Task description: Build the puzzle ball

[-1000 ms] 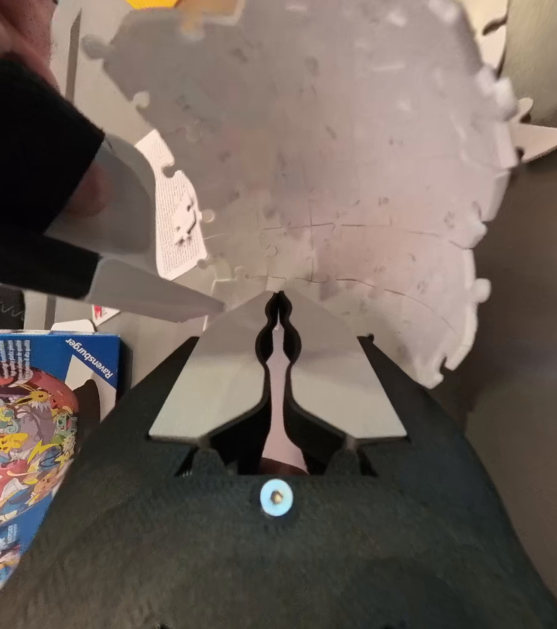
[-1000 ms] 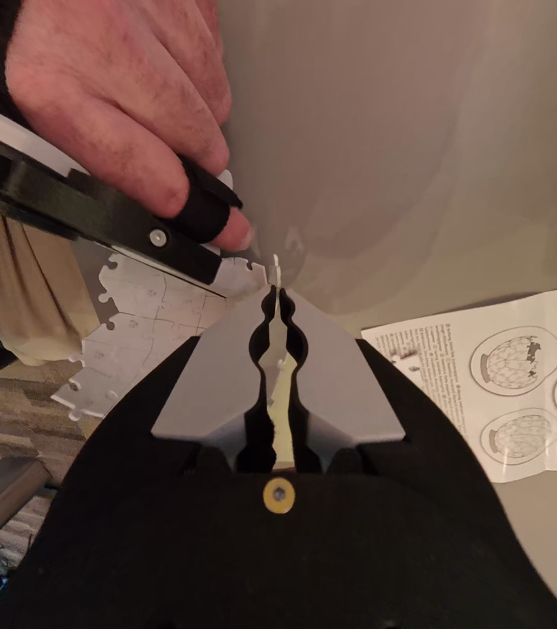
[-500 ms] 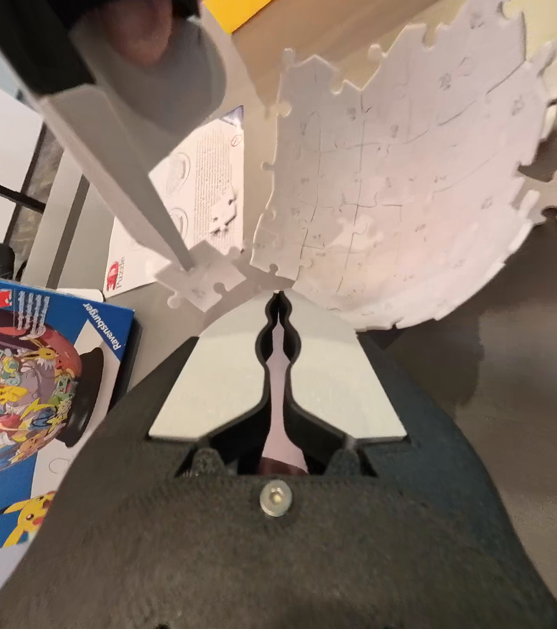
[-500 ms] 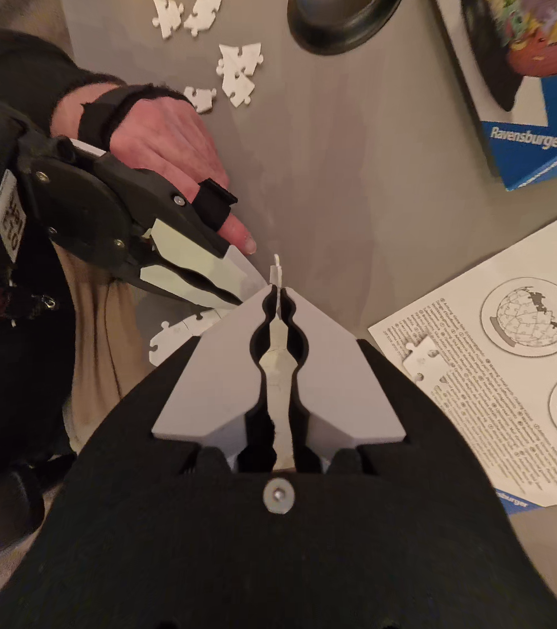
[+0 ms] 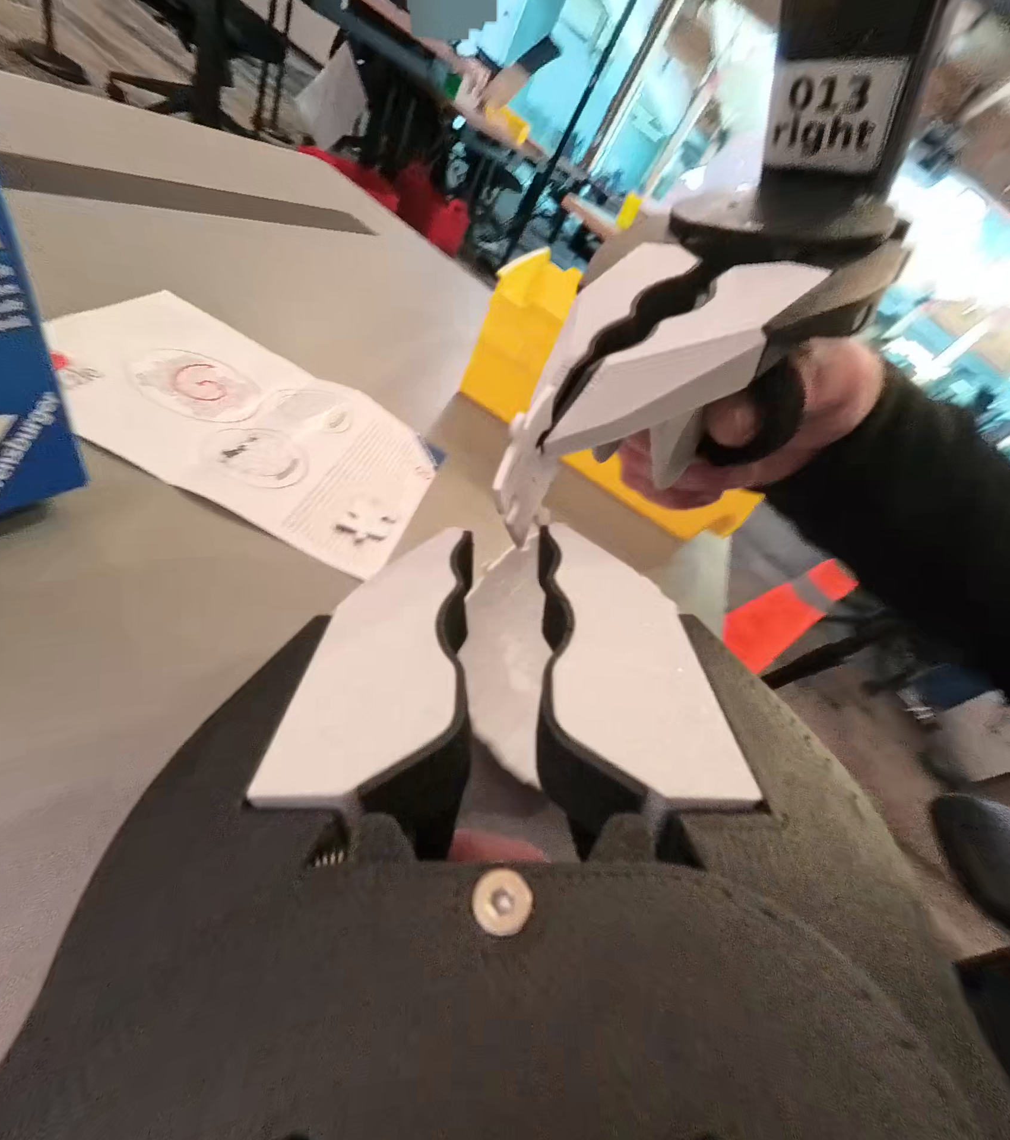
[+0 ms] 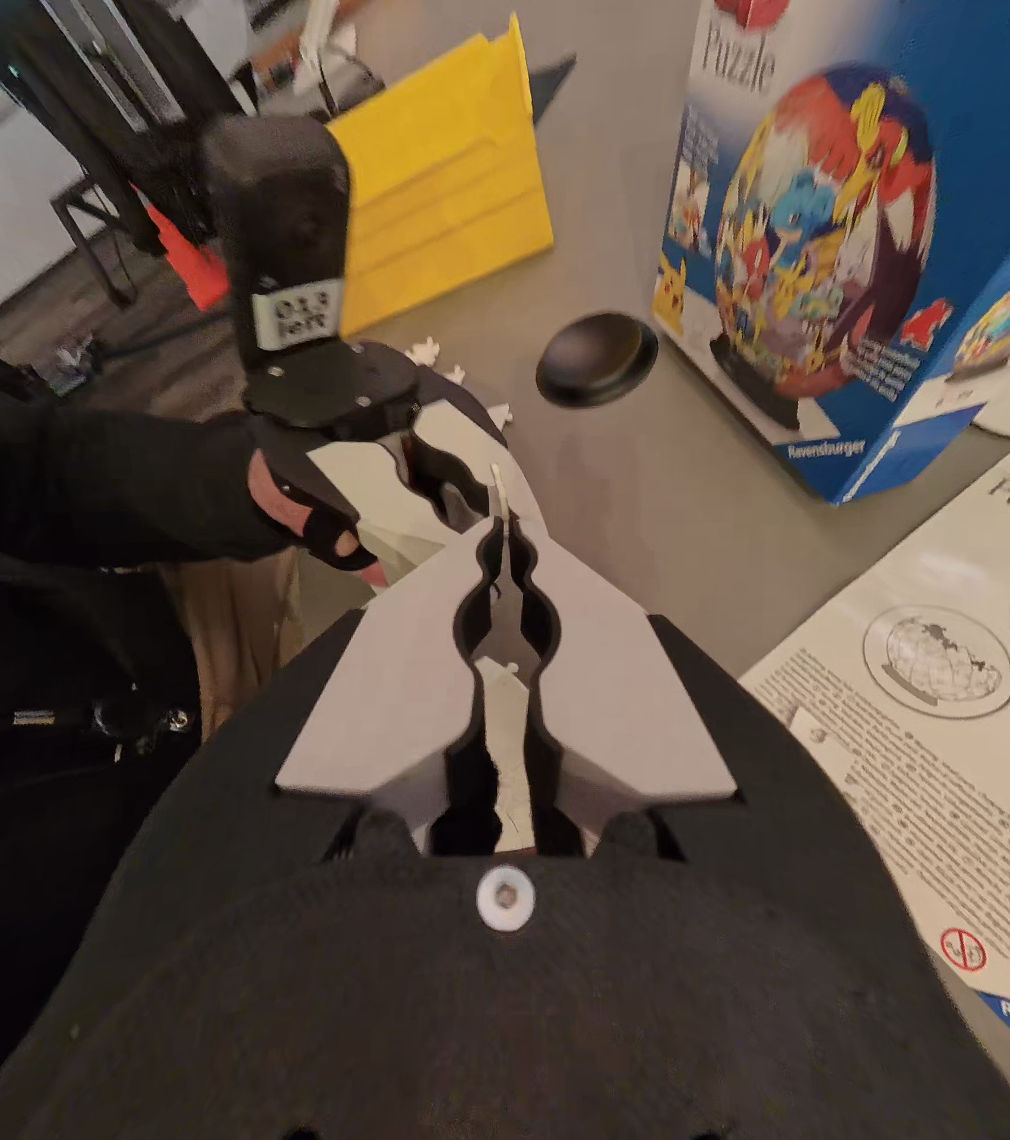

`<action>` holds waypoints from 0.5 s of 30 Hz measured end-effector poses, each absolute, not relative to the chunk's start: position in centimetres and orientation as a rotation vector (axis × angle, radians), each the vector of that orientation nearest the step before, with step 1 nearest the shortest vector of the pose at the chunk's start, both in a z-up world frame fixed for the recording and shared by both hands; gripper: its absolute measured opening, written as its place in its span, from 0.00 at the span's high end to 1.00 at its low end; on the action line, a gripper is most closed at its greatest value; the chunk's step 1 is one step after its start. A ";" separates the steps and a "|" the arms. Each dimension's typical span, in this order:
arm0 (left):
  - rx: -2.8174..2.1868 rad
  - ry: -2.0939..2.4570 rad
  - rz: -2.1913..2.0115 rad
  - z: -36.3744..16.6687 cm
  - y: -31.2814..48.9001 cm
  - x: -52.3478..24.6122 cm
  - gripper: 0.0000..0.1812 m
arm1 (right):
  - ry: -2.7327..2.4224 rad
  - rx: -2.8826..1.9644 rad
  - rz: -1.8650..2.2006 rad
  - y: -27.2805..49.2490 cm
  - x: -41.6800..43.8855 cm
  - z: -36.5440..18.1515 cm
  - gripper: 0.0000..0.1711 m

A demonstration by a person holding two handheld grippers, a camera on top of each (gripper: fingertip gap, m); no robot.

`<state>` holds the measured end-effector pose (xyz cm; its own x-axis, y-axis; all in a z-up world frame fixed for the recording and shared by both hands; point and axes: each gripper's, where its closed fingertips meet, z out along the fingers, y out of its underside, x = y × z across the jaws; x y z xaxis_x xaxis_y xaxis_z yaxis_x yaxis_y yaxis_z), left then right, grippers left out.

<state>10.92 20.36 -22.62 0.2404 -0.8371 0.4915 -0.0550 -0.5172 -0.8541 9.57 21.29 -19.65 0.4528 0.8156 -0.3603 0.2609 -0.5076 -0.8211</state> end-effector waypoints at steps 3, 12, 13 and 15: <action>-1.741 0.773 -1.431 -21.6 20.2 11.2 0.99 | -0.861 -1.967 1.009 21.4 9.9 -18.7 1.00; -1.611 0.648 -1.671 -19.2 19.8 10.1 0.93 | -0.754 -1.884 1.102 21.0 10.6 -17.6 1.00; -1.608 0.673 -1.663 -19.2 19.6 10.2 0.93 | -0.747 -1.875 1.115 20.9 10.5 -17.5 1.00; -1.616 0.690 -1.667 -19.1 19.2 10.7 0.91 | -0.749 -1.874 1.110 20.7 10.5 -17.7 1.00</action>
